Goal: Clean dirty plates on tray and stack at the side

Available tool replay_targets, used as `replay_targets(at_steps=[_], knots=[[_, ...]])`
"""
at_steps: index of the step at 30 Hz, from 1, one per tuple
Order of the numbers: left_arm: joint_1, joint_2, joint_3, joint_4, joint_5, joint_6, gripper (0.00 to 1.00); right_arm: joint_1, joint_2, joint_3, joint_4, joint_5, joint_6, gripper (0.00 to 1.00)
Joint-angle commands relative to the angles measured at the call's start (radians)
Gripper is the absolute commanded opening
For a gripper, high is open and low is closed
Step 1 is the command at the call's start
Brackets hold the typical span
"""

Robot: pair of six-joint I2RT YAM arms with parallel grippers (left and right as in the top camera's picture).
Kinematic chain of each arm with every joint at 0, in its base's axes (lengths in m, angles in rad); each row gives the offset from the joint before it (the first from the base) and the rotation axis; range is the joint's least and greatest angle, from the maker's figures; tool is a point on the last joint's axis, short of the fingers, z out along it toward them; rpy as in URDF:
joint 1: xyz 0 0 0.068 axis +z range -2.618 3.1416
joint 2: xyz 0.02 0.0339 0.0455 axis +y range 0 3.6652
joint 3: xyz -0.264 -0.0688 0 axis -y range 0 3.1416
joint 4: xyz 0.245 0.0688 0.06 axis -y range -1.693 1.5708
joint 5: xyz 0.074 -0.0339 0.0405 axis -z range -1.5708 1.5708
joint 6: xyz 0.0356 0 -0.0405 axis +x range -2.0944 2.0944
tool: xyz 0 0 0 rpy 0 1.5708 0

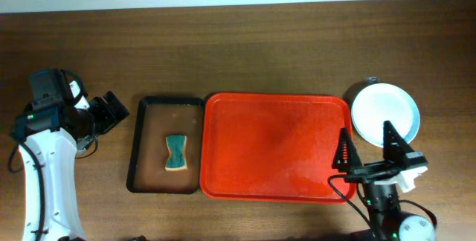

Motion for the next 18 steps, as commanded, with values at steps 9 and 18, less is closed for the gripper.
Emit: replay_targets(at_steps=[9, 18], knots=[[0.005, -0.011, 0.01, 0.002, 0.01, -0.01, 0.99, -0.003, -0.006, -0.186, -0.153, -0.022, -0.293, 0.99], [0.005, -0.011, 0.01, 0.002, 0.01, -0.01, 0.99, -0.003, -0.006, -0.186, -0.152, -0.019, -0.289, 0.99]])
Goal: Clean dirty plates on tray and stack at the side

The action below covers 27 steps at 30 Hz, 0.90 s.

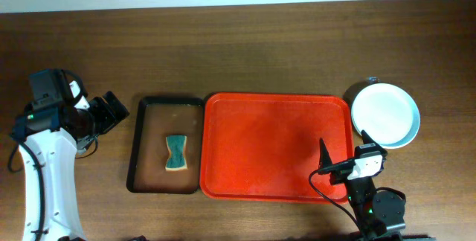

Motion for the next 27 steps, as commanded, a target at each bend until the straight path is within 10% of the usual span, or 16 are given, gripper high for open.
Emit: replay_targets(at_steps=[1, 17, 27], knots=[[0.005, -0.011, 0.01, 0.002, 0.01, -0.01, 0.99, -0.003, -0.006, -0.005, -0.005, -0.009, -0.006, 0.99], [-0.003, -0.031, 0.01, 0.002, 0.007, -0.01, 0.99, -0.003, -0.006, -0.005, -0.005, -0.01, -0.006, 0.99], [-0.301, -0.349, -0.085, 0.002, -0.012, -0.009, 0.99, -0.003, -0.006, -0.005, -0.005, -0.01, -0.006, 0.99]])
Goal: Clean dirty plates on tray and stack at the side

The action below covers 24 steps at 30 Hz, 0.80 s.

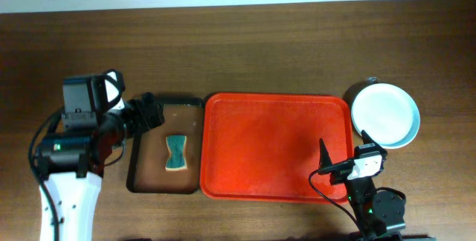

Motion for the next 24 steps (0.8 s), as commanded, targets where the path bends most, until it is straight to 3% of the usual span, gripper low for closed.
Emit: replay_targets(at_steps=[1, 4, 6, 10, 12, 15, 18, 21, 24], knots=[[-0.006, -0.127, -0.119, 0.0, -0.015, -0.01, 0.99, -0.003, -0.006, -0.005, -0.005, -0.01, 0.002, 0.99], [-0.006, -0.296, -0.349, 0.105, -0.015, -0.01, 0.99, -0.003, -0.006, -0.005, -0.005, -0.01, 0.002, 0.98], [-0.006, -0.443, -0.54, 0.353, -0.009, -0.01, 0.99, -0.003, -0.006, -0.005, -0.005, -0.01, 0.002, 0.99], [-0.006, -0.798, -0.852, 1.048, 0.043, -0.009, 0.99, -0.003, -0.006, -0.005, -0.005, -0.01, 0.002, 0.99], [-0.009, -0.946, -0.989, 1.248, 0.041, -0.002, 0.99, -0.003, -0.006, -0.005, -0.005, -0.01, 0.002, 0.98], [-0.017, -1.043, -1.106, 1.352, 0.04, -0.002, 0.99, -0.003, -0.006, -0.005, -0.005, -0.01, 0.002, 0.98], [-0.017, -1.108, -1.18, 1.356, 0.03, -0.002, 0.99, -0.003, -0.006, -0.005, -0.005, -0.01, 0.002, 0.99], [-0.019, -1.153, -1.18, 1.178, -0.011, 0.005, 0.99, -0.003, -0.006, -0.005, -0.005, -0.01, 0.002, 0.99], [-0.019, -1.153, -1.18, 0.965, -0.016, 0.169, 0.99, -0.003, -0.006, -0.005, -0.005, -0.01, 0.002, 0.99]])
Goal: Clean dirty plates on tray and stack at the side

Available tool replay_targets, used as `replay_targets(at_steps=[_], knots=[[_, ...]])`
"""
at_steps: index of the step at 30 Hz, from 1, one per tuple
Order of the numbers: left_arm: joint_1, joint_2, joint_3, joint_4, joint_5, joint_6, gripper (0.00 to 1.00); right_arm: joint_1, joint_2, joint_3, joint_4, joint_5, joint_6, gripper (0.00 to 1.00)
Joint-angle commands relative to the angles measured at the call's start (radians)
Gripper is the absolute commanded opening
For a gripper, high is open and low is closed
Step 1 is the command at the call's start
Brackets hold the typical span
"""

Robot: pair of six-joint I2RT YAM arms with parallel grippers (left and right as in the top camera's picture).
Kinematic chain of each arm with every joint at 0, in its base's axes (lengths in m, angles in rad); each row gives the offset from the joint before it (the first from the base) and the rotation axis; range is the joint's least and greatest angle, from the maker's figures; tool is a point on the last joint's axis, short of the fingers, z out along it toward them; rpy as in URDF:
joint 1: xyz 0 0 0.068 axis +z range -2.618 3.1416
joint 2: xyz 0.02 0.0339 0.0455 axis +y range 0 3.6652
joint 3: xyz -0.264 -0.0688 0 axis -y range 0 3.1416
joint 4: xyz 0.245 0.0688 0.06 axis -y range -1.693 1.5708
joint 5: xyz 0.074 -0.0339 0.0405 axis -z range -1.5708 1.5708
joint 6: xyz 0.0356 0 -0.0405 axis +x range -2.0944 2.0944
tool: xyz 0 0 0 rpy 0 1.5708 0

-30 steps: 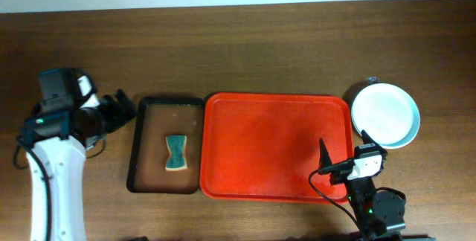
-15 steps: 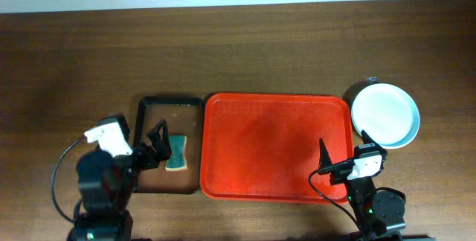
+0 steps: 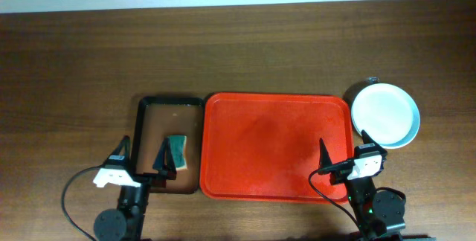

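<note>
The red tray [image 3: 275, 144] lies in the middle of the table with no plate on it. To its right sits a stack of white plates [image 3: 385, 114]. My right gripper [image 3: 343, 155] hangs low at the tray's front right corner, apparently open, holding nothing. My left gripper [image 3: 141, 153] is near the table's front edge, open and empty. One of its fingers [image 3: 161, 156] reaches over the small dark tray [image 3: 171, 104] and covers the left edge of the teal sponge [image 3: 178, 154] lying in it.
Bare brown tabletop stretches behind the trays to the pale wall at the far edge. A small grey object [image 3: 371, 81] peeks out behind the plate stack. Both arm bases stand at the front edge.
My left arm has moved from the left side of the dark tray back to the front edge; its open fingers now straddle the tray's left rim. The right arm, plates and sponge are unchanged.
My right gripper stood open just in front of the plate stack, with the left arm far left. The right arm then drew back to the tray's front right corner. The left arm moved in to the dark tray's left side, and now sits at the front edge.
</note>
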Motion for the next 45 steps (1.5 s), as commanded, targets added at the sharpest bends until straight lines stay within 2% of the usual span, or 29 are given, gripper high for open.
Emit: replay_targets(at_steps=[1, 3, 5, 45], knots=[[-0.005, -0.008, -0.008, -0.14, -0.025, 0.181, 0.99, -0.003, -0.006, -0.005, -0.004, -0.009, 0.001, 0.98], [-0.031, -0.008, -0.008, -0.141, -0.069, 0.29, 0.99, -0.003, -0.006, -0.005, -0.005, -0.009, 0.001, 0.99], [-0.062, -0.008, -0.008, -0.152, -0.203, 0.311, 0.99, -0.003, -0.006, -0.005, -0.004, -0.009, 0.001, 0.98], [-0.061, -0.008, -0.008, -0.151, -0.194, 0.31, 0.99, -0.003, -0.004, -0.005, -0.004, -0.009, 0.001, 0.99]])
